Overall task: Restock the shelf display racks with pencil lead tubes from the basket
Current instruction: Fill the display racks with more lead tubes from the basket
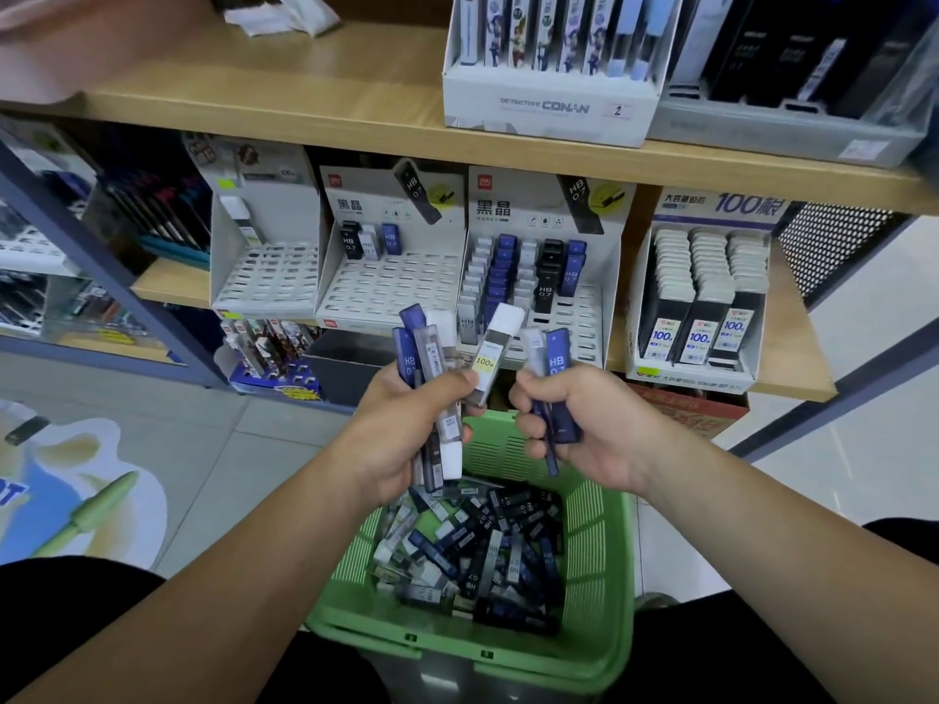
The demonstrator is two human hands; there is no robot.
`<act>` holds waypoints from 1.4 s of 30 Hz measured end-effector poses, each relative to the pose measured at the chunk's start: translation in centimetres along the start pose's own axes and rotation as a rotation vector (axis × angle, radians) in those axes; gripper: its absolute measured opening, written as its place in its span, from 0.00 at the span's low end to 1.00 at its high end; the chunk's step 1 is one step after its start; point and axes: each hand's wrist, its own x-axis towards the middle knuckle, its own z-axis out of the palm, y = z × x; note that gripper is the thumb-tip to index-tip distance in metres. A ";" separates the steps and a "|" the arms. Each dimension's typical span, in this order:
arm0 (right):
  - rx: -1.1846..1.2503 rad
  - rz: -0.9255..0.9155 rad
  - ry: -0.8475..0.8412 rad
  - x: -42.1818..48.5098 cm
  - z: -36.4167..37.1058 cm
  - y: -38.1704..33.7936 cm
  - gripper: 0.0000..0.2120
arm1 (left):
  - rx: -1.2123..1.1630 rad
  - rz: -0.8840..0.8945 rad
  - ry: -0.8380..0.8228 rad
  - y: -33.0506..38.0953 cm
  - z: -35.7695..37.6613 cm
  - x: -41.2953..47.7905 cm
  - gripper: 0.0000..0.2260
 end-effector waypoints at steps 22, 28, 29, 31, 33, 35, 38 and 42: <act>-0.087 -0.428 0.239 0.4 7.1 -3.5 0.09 | 0.115 0.034 -0.033 5.4 -4.9 -1.2 0.09; -0.173 -0.492 0.306 3.4 10.7 -4.6 0.12 | 0.127 0.085 0.082 7.3 -8.9 0.7 0.08; -0.189 -0.493 0.306 4.2 11.5 -4.8 0.12 | 0.137 0.091 0.117 7.6 -9.5 1.3 0.08; -0.229 -0.495 0.289 6.1 13.3 -5.0 0.12 | 0.160 0.109 0.177 8.2 -10.9 2.9 0.07; -0.289 -0.506 0.286 8.5 15.2 -5.2 0.12 | 0.211 0.146 0.257 8.5 -12.9 4.6 0.06; -0.337 -0.524 0.288 10.9 16.9 -5.4 0.12 | 0.288 0.182 0.354 8.6 -15.3 6.4 0.06; -0.369 -0.564 0.276 14.6 19.3 -6.0 0.11 | 0.355 0.211 0.449 8.6 -19.2 9.0 0.07; -0.413 -0.609 0.255 19.2 22.6 -7.0 0.12 | 0.254 0.217 0.526 7.3 -23.9 11.9 0.09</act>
